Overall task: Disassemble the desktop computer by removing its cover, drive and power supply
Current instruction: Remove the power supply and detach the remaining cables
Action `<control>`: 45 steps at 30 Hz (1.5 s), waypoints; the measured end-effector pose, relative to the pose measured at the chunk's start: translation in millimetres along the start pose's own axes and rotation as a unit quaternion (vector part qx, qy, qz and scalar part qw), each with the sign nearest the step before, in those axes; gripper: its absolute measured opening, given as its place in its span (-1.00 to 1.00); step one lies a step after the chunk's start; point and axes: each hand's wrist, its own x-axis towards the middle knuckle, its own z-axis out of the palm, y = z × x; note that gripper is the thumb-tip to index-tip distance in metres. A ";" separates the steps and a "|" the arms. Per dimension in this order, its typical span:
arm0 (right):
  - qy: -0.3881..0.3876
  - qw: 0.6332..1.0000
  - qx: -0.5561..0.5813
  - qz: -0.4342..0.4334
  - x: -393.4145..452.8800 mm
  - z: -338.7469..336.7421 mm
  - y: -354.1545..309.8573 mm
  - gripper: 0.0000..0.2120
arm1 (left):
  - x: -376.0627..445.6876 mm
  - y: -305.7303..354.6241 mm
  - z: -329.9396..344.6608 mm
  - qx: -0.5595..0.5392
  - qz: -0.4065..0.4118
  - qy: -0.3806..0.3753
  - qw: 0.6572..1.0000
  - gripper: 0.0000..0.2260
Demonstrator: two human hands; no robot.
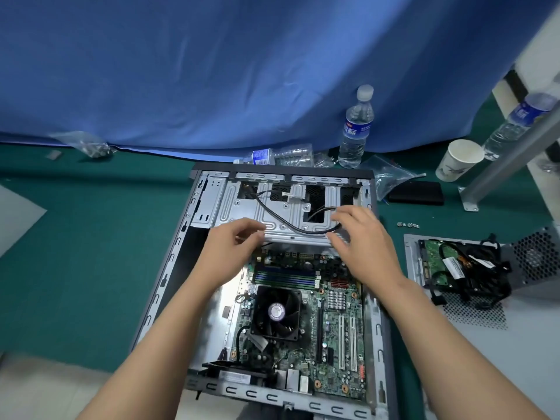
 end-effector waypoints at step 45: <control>-0.348 0.937 0.003 0.025 -68.6 75.9 -49.0 0.02 | -29.0 -110.3 31.6 -0.102 -0.314 -0.151 0.932 -0.20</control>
